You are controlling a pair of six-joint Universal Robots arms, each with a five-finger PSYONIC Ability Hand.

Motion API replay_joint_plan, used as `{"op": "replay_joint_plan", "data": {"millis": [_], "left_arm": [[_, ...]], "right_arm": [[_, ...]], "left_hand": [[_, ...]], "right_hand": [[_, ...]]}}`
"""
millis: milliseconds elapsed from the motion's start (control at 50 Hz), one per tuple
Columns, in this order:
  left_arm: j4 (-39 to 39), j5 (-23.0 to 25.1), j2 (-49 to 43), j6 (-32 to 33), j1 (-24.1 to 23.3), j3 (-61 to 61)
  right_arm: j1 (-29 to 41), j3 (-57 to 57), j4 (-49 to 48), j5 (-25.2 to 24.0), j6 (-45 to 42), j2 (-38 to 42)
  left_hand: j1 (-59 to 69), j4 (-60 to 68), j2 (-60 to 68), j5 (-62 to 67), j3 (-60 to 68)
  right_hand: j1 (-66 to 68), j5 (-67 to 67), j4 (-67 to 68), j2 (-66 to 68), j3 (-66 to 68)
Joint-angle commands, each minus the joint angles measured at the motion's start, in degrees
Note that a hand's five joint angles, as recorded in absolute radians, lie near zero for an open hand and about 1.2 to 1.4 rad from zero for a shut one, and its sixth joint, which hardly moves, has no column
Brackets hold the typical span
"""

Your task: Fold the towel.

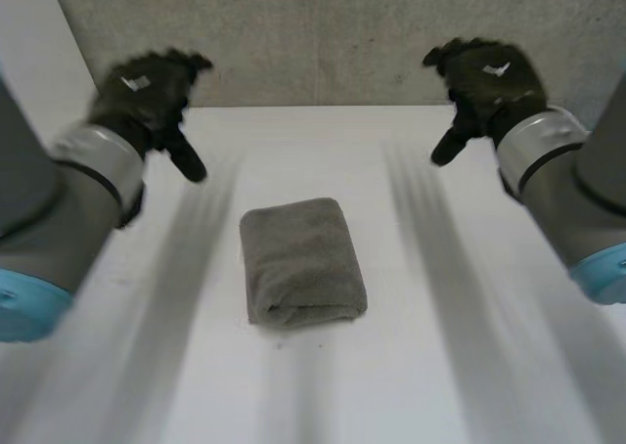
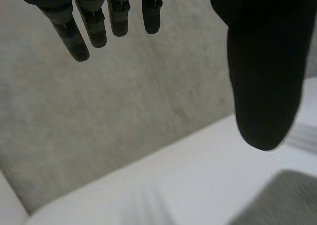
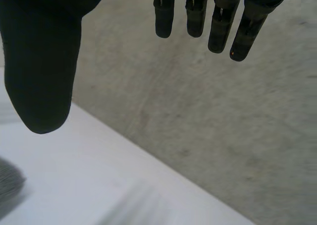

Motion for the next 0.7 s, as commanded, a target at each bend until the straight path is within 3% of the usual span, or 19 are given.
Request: {"op": "replay_joint_plan", "data": {"millis": [20, 460, 700], "left_arm": [[-8.48, 0.20, 3.26, -0.22, 3.05, 3.29], [-9.18, 0.38, 3.79, -1.37, 4.01, 1.18], [-2.86, 0.46, 3.88, -1.19, 3.66, -2.25]], "right_arm": [[-1.42, -0.55, 3.86, 0.15, -0.09, -4.43], [-0.63, 3.84, 0.17, 0.07, -0.44, -6.02], [-0.45, 5.42, -1.94, -0.20, -0.44, -5.76]], "left_hand": [[-0.19, 0.43, 0.59, -1.95, 0.41], [-0.19, 0.43, 0.59, -1.95, 0.41], [-0.19, 0.43, 0.59, -1.95, 0.41]], "right_hand": [[-2.06, -2.55, -3.32, -2.71, -2.19], [-2.06, -2.55, -3.32, -2.71, -2.19], [-2.06, -2.55, -3.32, -2.71, -2.19]]}}
